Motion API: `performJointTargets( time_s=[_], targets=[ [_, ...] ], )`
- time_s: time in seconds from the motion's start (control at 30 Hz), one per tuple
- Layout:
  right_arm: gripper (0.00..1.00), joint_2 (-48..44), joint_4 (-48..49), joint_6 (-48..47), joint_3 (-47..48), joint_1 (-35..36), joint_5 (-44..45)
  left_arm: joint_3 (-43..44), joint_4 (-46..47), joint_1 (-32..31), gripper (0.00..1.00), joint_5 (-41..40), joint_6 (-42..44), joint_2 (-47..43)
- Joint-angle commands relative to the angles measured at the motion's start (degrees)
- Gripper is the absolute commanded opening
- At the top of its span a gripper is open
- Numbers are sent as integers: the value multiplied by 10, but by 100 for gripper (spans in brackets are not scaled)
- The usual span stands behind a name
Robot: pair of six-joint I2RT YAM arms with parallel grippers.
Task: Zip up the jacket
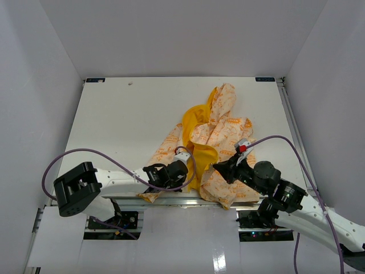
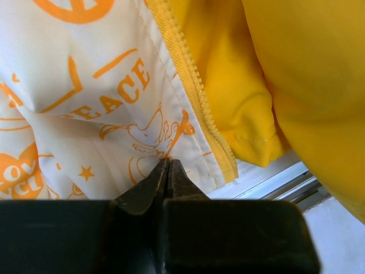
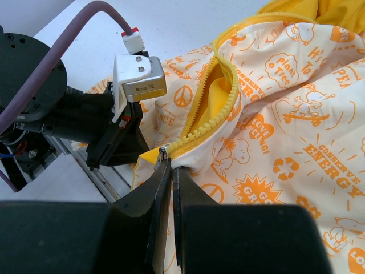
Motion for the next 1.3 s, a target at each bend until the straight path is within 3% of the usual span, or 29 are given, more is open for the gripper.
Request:
performJointTargets(
  time_s=[0.0,0.1,0.17,0.2,0.3,0.33,0.53,0.77,1.27],
  targets=[
    [8,-7,18,-10,1,-1,5,-9,-21,-1,4,-7,-7,3],
    [8,-5,17,-10,2,-1,4,4,-73,2,0,-55,-29,-11],
    [8,-6,18,-10,2,-1,4,14,-124,8,7,-108,-50,-26],
    [8,-6,18,-10,2,-1,4,23,-145,10,30,-123,-62,-43],
    [8,-7,17,-10,3,0,7,24,-152,10,50,-100,-64,-84],
    [8,-6,17,-9,3,-1,8,24,-146,10,51,-79,-57,-94],
    [8,-3,16,-8,3,-1,7,53,-148,0,51,-21,-43,-98],
    [8,-11,15,-8,0,-1,7,90,-211,-9,49,-61,-81,-50],
    [8,-19,15,-9,-4,0,4,119,-215,-42,54,-92,-144,50]
  ],
)
